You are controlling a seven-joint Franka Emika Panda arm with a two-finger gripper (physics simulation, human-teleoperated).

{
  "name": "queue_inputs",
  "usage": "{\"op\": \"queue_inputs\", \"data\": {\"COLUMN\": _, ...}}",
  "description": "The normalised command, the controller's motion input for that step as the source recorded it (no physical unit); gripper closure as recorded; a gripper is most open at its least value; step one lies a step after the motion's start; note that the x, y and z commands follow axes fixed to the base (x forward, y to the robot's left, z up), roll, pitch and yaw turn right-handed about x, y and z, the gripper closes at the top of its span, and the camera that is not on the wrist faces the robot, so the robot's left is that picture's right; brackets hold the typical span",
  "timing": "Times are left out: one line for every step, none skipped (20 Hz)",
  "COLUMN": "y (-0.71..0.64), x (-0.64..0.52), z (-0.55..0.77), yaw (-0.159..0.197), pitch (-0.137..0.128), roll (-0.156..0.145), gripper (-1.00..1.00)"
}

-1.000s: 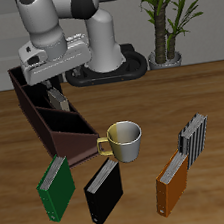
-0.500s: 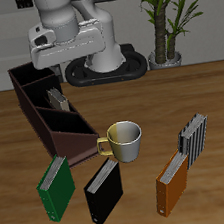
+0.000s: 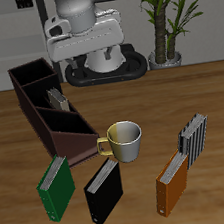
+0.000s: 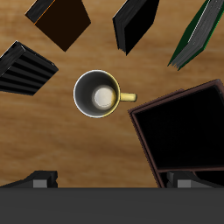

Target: Place the yellow book into the right desk caddy's front compartment and place the orange book into the right desk caddy's left compartment and place the black book into the right desk caddy's back compartment

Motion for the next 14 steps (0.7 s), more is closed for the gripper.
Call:
{"op": "queue_inputs", "data": {"y": 0.00, "x": 0.00, "z": 0.00, "yaw": 0.000, "pitch": 0.000, "roll": 0.000, "gripper": -1.00}}
{"op": "queue_inputs", "data": {"y": 0.74, "x": 0.50, "z": 0.13, "yaw": -0.185, "pitch": -0.015, "roll": -0.027, "gripper": -1.00}}
{"op": "queue_inputs", "data": {"y": 0.26, "x": 0.24, "z": 0.08, "yaw": -0.061, "pitch": -0.043, "roll": -0.035, "gripper": -1.00}}
{"op": "queue_inputs", "data": {"y": 0.22, "x": 0.24, "z": 0.08, "yaw": -0.059, "pitch": -0.028, "roll": -0.007, "gripper": -1.00}}
{"op": "queue_inputs", "data": {"y": 0.26, "x": 0.31, "z": 0.09, "yaw": -0.071, "pitch": 0.002, "roll": -0.034, "gripper": -1.00}}
{"op": "queue_inputs", "data": {"y": 0.11, "x": 0.18, "z": 0.12, "yaw": -0.077, "pitch": -0.050, "roll": -0.035, "gripper": -1.00}}
{"op": "queue_inputs", "data": {"y": 0.17, "x": 0.21, "z": 0.12, "yaw": -0.082, "pitch": -0.090, "roll": -0.039, "gripper": -1.00}}
{"op": "queue_inputs", "data": {"y": 0.17, "x": 0.27, "z": -0.04, "yaw": -0.047, "pitch": 0.049, "roll": 0.004, "gripper": -1.00}}
{"op": "queue_inputs", "data": {"y": 0.08, "x": 0.18, "z": 0.00, "yaw": -0.056, "pitch": 0.002, "roll": -0.085, "gripper": -1.00}}
{"op": "queue_inputs", "data": {"y": 0.00, "x": 0.00, "z": 0.00, "yaw": 0.000, "pitch": 0.000, "roll": 0.000, "gripper": -1.00}}
{"op": "queue_inputs", "data": {"y": 0.39, "x": 0.30, "z": 0.15, "yaw": -0.061, "pitch": -0.093, "roll": -0.004, "gripper": -1.00}}
{"op": "queue_inputs", "data": {"y": -0.06, "x": 0.18, "z": 0.16, "yaw": -0.022, "pitch": -0.052, "roll": -0.118, "gripper": -1.00}}
{"op": "queue_inputs", "data": {"y": 0.00, "x": 0.16, "z": 0.18, "yaw": -0.041, "pitch": -0.034, "roll": -0.032, "gripper": -1.00}}
{"op": "queue_inputs", "data": {"y": 0.03, "x": 0.18, "z": 0.20, "yaw": 0.032, "pitch": -0.047, "roll": 0.059, "gripper": -1.00}}
